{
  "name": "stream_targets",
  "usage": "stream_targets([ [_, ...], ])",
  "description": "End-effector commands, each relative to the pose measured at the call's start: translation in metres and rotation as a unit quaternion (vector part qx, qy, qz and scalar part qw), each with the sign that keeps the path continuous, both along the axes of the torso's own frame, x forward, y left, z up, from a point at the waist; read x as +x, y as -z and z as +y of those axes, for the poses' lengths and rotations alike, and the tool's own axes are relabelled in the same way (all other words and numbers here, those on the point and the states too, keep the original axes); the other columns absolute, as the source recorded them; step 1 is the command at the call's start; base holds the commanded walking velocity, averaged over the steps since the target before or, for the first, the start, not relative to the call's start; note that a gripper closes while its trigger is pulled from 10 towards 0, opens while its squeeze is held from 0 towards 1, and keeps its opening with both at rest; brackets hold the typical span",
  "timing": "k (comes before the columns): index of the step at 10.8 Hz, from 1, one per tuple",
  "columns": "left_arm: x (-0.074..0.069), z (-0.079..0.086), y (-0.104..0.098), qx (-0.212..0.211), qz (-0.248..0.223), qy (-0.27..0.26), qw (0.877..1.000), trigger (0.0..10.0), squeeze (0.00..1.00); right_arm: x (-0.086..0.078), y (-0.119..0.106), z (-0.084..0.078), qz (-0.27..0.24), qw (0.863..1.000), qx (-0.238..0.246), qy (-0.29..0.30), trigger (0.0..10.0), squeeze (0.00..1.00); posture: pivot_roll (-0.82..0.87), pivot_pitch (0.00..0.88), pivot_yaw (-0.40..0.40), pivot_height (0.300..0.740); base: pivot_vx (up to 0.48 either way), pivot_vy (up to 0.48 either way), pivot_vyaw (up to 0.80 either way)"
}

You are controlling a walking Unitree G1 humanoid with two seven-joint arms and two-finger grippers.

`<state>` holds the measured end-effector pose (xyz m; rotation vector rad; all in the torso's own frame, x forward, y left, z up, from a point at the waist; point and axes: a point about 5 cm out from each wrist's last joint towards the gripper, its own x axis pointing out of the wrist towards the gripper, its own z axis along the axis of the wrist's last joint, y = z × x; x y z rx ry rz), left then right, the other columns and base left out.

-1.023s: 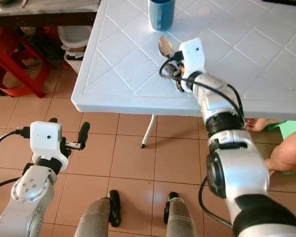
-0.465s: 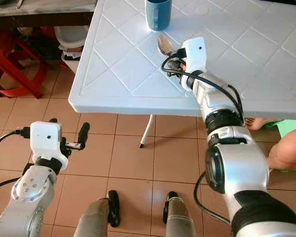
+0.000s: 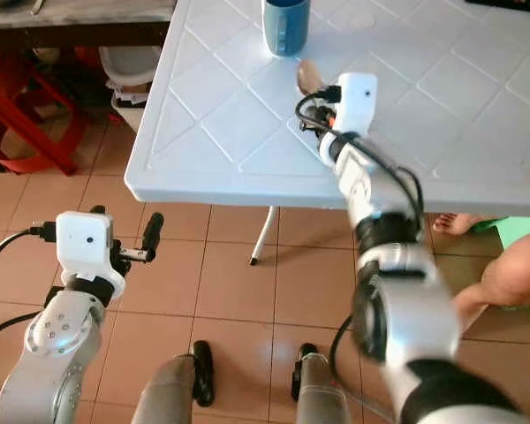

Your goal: Setting the table

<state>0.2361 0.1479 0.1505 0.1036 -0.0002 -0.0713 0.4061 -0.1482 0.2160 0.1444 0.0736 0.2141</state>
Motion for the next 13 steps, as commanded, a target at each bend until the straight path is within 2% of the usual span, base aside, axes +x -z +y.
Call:
stream_targets([
  [1,-0.001,0.001,0.006,0.004,0.008,-0.007,1.000,10.0,0.00,-0.016,0.051,0.008,0.109,0.994,0.014,-0.002,0.0,0.00,0.09,0.305,0.071,0.740,0.000,0.000,0.00],
  [2,-0.001,0.001,0.006,-0.001,0.006,-0.007,1.000,10.0,0.00,-0.025,0.051,0.012,0.090,0.996,0.017,0.000,0.0,0.00,0.08,0.299,0.067,0.740,0.000,0.000,0.00],
  [5,0.004,-0.004,0.010,-0.022,-0.002,-0.012,1.000,10.0,0.00,-0.057,0.041,0.023,-0.042,0.999,-0.019,0.016,0.0,0.00,0.05,0.249,0.045,0.740,0.000,0.000,0.00],
  [6,0.007,-0.006,0.010,-0.023,-0.006,-0.014,1.000,10.0,0.00,-0.061,0.036,0.019,-0.073,0.996,-0.029,0.029,0.0,0.00,0.04,0.225,0.033,0.740,0.000,0.472,0.00],
  [8,0.011,-0.005,0.012,-0.024,-0.014,-0.025,0.999,10.0,0.00,-0.067,0.030,0.004,-0.098,0.993,-0.027,0.063,0.0,0.00,0.03,0.191,0.039,0.740,0.000,0.474,0.00],
  [9,0.016,-0.003,0.007,-0.013,-0.030,-0.021,0.999,10.0,0.00,-0.073,0.028,-0.004,-0.118,0.988,-0.044,0.083,0.0,0.00,0.03,0.175,0.035,0.740,0.000,0.472,0.00],
  [11,0.022,-0.001,0.004,-0.022,-0.046,-0.032,0.998,10.0,0.00,-0.079,0.032,-0.007,-0.124,0.986,-0.054,0.094,0.0,0.00,0.02,0.151,0.033,0.740,0.000,0.472,0.00],
  [13,0.021,-0.005,0.009,-0.020,-0.042,-0.031,0.998,10.0,0.00,-0.084,0.035,-0.005,-0.132,0.985,-0.068,0.092,0.0,0.00,0.01,0.128,0.039,0.740,0.000,0.467,0.00],
])
